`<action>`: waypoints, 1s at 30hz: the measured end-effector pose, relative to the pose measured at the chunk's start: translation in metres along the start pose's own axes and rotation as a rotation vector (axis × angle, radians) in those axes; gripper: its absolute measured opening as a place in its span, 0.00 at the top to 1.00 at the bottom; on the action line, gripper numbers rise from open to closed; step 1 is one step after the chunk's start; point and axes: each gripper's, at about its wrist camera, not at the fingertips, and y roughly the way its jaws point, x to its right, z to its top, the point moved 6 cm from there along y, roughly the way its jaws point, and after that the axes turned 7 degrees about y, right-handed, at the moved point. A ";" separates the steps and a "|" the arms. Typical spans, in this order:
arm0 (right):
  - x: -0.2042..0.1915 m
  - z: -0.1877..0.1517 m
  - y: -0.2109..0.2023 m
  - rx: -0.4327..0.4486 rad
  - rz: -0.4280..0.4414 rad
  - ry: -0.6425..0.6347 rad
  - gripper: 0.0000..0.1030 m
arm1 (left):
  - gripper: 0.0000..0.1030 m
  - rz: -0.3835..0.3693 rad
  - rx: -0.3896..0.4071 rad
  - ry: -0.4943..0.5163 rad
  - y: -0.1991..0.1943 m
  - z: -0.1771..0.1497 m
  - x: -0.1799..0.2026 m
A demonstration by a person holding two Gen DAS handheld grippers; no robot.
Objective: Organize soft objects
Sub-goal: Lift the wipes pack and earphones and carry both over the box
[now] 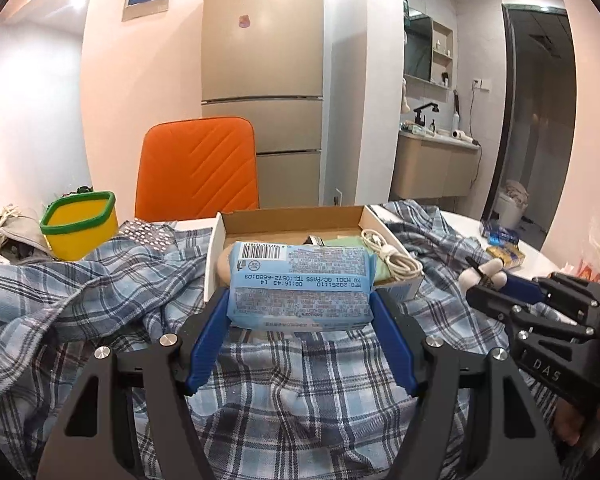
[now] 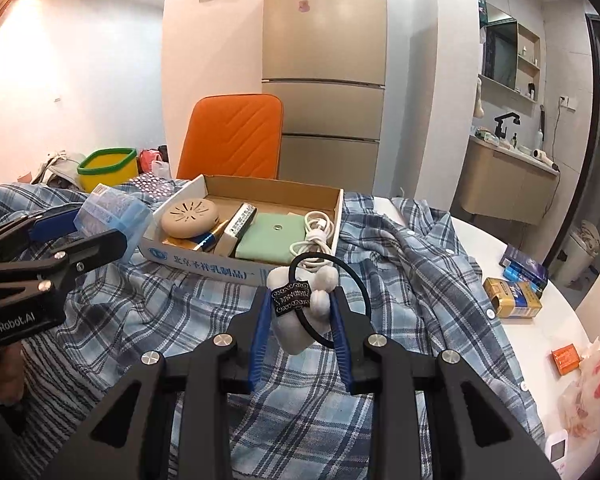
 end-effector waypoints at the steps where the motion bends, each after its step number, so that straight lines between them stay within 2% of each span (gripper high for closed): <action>1: 0.000 0.000 0.000 0.001 -0.002 0.000 0.70 | 0.33 0.005 0.008 -0.002 -0.003 0.003 -0.001; 8: -0.007 0.024 -0.024 0.114 -0.016 -0.017 0.70 | 0.33 0.030 0.072 -0.009 -0.019 0.025 -0.010; 12: -0.016 0.042 -0.039 0.196 -0.047 -0.092 0.70 | 0.33 0.061 0.112 0.008 -0.030 0.039 -0.013; 16: -0.025 0.061 -0.049 0.225 -0.004 -0.079 0.70 | 0.33 0.075 0.136 0.011 -0.035 0.053 -0.015; 21: -0.037 0.084 -0.054 0.277 0.000 -0.082 0.70 | 0.33 0.096 0.152 0.006 -0.027 0.070 -0.022; 30: -0.038 0.125 -0.030 0.290 0.001 -0.023 0.70 | 0.33 0.133 0.199 0.015 -0.018 0.104 -0.027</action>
